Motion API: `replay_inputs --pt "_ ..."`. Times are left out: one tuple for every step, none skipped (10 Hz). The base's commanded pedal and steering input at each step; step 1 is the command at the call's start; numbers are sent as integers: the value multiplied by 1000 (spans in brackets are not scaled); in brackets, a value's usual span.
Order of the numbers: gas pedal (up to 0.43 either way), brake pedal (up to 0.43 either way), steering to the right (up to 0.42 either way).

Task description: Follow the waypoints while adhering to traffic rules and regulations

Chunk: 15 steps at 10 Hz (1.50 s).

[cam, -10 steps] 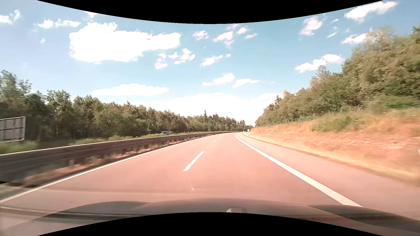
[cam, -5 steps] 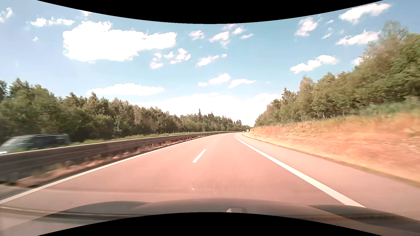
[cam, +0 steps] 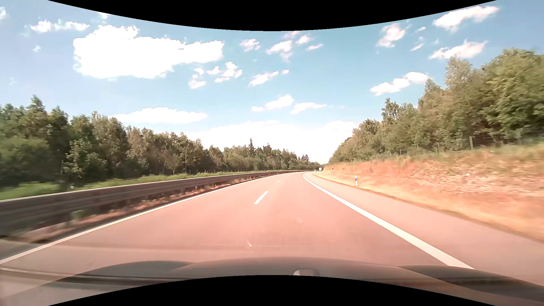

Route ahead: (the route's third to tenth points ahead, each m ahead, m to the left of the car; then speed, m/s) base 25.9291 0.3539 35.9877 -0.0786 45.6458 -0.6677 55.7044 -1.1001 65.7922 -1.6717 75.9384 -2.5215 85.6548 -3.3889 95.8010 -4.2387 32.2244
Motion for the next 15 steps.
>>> replay_inputs --pt "319 0 9" --pt "319 0 9" --pt "319 0 9" --pt "319 0 9" --pt "319 0 8" --pt "319 0 8" --pt "319 0 7" --pt "319 0 6" --pt "319 0 6" --pt "319 0 6" --pt "319 0 6" --pt "319 0 6" --pt "319 0 7" --pt "319 0 7" --pt "319 0 7"
